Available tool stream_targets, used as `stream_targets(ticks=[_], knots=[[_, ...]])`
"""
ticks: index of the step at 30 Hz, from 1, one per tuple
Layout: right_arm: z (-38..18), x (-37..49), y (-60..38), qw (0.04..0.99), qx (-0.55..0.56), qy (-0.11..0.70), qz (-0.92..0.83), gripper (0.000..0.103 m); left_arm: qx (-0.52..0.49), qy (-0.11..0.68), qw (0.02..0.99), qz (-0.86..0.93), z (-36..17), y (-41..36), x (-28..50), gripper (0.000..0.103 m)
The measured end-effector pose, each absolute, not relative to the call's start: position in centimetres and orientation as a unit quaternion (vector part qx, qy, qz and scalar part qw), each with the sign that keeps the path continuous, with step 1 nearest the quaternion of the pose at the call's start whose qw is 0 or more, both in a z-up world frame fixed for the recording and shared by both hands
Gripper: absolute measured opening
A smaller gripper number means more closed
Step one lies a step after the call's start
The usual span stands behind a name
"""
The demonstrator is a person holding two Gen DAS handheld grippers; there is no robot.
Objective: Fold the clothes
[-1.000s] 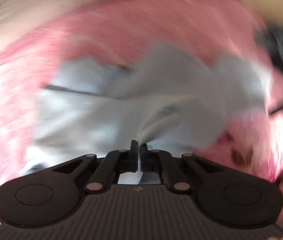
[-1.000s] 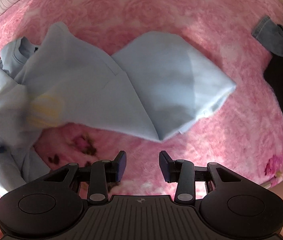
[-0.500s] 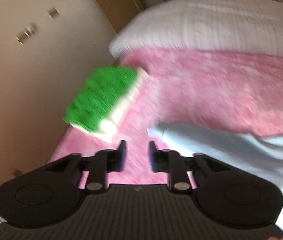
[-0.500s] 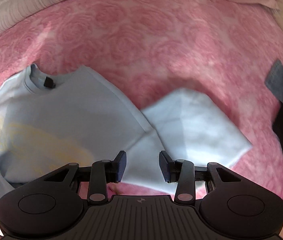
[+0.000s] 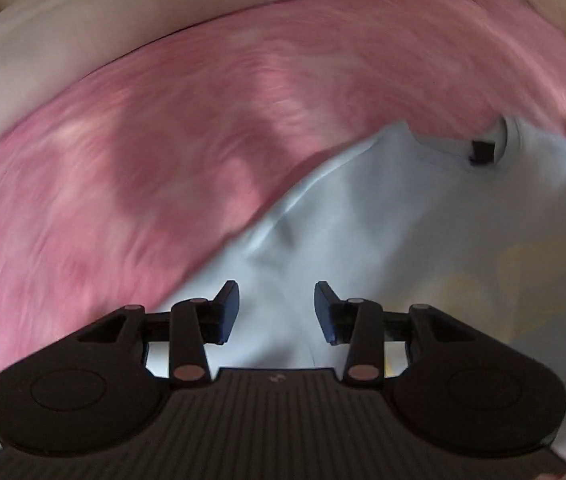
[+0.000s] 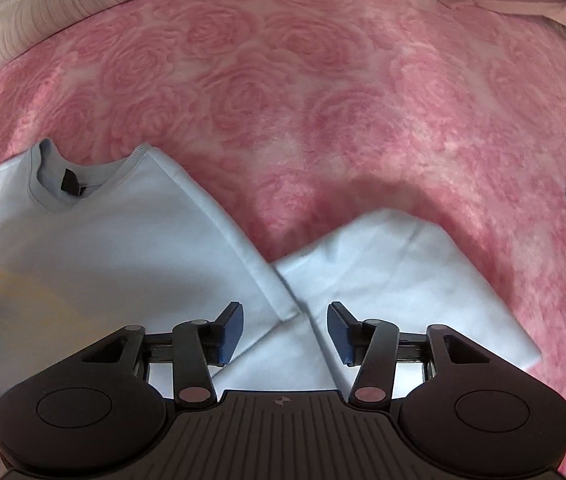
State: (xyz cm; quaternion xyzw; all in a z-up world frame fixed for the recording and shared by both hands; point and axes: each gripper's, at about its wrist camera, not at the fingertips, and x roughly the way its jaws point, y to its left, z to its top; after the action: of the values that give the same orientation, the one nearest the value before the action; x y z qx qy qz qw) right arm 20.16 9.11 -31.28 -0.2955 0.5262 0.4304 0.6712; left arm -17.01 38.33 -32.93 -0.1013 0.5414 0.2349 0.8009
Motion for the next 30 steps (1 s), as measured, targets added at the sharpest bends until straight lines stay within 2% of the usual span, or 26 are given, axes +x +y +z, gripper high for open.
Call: stream_targets(ticks=[4, 8, 11, 13, 15, 16, 17, 18, 24, 30], knots=[[-32.5, 20.5, 10.0, 0.663, -0.3, 0.517, 0.452, 0.054, -0.047, 0.563, 0.799, 0.207, -35.5, 39.9, -14.8, 0.042], [-33.6, 20.7, 11.1, 0.651, -0.31, 0.506, 0.473, 0.054, -0.059, 0.565, 0.797, 0.206, -37.3, 41.1, -14.9, 0.044], [-34.7, 20.9, 11.7, 0.639, -0.319, 0.502, 0.487, 0.055, -0.098, 0.545, 0.808, 0.201, -37.7, 42.0, -15.7, 0.027], [-35.6, 21.0, 11.9, 0.629, -0.324, 0.505, 0.494, 0.055, -0.101, 0.538, 0.815, 0.191, -37.6, 41.6, -15.8, 0.012], [-36.3, 20.8, 12.1, 0.623, -0.334, 0.502, 0.499, 0.054, -0.088, 0.534, 0.819, 0.189, -37.5, 41.1, -15.6, 0.007], [-36.0, 20.5, 12.3, 0.62, -0.342, 0.496, 0.502, 0.045, -0.086, 0.529, 0.821, 0.194, -37.3, 41.0, -15.7, 0.006], [-35.8, 20.2, 12.4, 0.617, -0.35, 0.49, 0.506, 0.012, -0.086, 0.522, 0.824, 0.203, -37.0, 40.9, -15.8, 0.006], [-35.5, 20.0, 12.6, 0.615, -0.359, 0.484, 0.509, 0.004, -0.086, 0.516, 0.826, 0.211, -36.7, 40.9, -16.0, 0.006], [-28.5, 18.7, 15.9, 0.647, -0.359, 0.38, 0.555, 0.001, -0.104, 0.434, 0.844, 0.298, -30.6, 43.5, -18.9, 0.007], [-22.8, 18.1, 26.2, 0.697, -0.339, 0.252, 0.58, 0.001, -0.073, 0.371, 0.836, 0.397, -24.7, 49.8, -19.6, 0.01]])
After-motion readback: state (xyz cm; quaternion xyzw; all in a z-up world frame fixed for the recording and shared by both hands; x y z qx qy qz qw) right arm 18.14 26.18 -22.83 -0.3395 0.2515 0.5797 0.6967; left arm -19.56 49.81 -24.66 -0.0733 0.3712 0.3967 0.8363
